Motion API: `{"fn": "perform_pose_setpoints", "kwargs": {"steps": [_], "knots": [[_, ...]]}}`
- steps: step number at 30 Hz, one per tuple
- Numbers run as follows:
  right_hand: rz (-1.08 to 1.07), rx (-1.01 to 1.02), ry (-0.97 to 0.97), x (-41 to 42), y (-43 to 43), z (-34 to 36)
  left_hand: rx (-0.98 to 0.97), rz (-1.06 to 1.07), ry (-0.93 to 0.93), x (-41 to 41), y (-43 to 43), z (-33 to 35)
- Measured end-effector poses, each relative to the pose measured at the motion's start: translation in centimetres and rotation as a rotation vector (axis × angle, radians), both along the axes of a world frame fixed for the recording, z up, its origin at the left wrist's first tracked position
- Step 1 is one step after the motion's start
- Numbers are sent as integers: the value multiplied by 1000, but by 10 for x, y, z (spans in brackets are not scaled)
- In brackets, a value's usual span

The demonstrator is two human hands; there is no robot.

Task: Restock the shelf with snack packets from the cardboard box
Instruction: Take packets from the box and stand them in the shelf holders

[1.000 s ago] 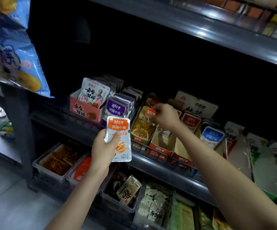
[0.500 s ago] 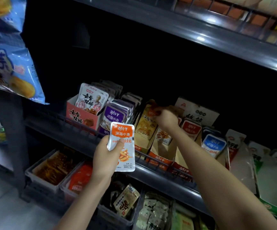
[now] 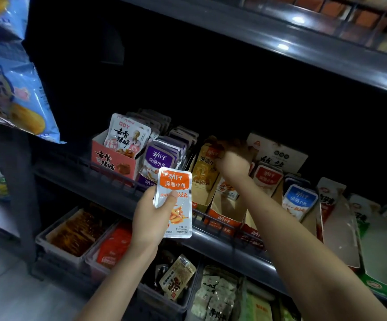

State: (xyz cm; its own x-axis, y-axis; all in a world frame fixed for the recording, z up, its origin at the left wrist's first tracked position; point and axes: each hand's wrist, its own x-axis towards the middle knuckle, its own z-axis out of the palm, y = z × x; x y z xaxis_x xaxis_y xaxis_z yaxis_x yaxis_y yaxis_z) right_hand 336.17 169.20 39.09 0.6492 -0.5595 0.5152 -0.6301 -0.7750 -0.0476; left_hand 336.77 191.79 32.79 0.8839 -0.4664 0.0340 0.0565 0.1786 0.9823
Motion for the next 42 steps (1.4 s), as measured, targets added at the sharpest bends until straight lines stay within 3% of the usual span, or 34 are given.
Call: {"fn": "perform_pose_setpoints", "kwargs": {"steps": [8, 10, 12, 14, 18, 23, 26, 30, 33, 42], "knots": [[108, 21, -136, -40, 30, 4, -2, -18, -15, -9, -3, 9], [220, 251, -262, -64, 50, 10, -8, -55, -47, -15, -2, 13], [374, 721, -388, -94, 71, 15, 2, -131, -96, -21, -2, 18], [430, 1037, -380, -124, 85, 15, 6, -255, -137, -29, -2, 21], [370, 1237, -447, -172, 82, 14, 51, -494, -192, -52, -8, 28], [405, 1385, -367, -213, 62, 21, 56, -646, -245, -81, -24, 41], [410, 1398, -380, -223, 56, 30, 81, -640, -273, -92, -36, 46], [356, 1256, -358, -226, 48, 34, 197, -567, -381, -94, -48, 47], [314, 1195, -411, -217, 44, 33, 288, -447, -461, -90, -54, 48], [211, 982, -593, -163, 17, 54, 308, -28, -483, -47, -47, 32]]}}
